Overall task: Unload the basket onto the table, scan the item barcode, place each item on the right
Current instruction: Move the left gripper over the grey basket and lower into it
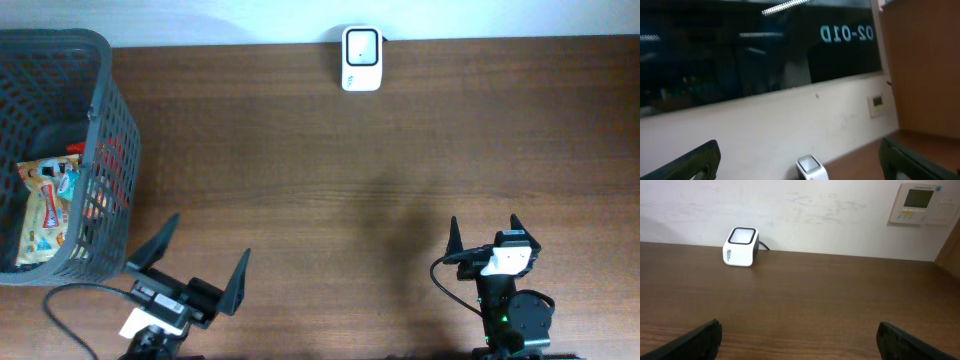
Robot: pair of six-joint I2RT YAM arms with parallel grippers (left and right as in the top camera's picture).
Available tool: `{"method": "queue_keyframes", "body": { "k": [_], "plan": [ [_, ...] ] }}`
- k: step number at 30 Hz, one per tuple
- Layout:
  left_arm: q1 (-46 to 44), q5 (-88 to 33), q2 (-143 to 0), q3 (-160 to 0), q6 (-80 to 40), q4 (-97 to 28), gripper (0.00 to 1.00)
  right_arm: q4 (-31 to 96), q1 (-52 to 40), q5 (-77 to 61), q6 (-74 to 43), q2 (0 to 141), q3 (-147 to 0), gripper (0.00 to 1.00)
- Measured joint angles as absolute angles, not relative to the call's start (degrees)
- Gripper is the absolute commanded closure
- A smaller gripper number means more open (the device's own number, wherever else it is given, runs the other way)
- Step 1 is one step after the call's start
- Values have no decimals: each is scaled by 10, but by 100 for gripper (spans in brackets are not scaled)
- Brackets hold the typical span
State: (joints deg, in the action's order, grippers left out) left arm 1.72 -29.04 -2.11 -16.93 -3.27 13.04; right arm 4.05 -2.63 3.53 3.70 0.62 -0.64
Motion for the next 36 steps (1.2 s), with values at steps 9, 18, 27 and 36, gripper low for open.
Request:
{"method": "queue_keyframes", "body": {
  "k": [9, 18, 27, 36],
  "plan": [
    [17, -248, -222, -435, 3, -168, 1, 41, -26, 34, 37, 6, -6, 2],
    [18, -324, -394, -591, 13, -277, 1, 41, -26, 34, 37, 6, -6, 2],
    [18, -307, -446, -685, 22, -381, 1, 41, -26, 34, 37, 6, -6, 2],
    [18, -162, -566, -822, 24, -569, 1, 41, -26, 34, 37, 6, -6, 2]
  ]
}}
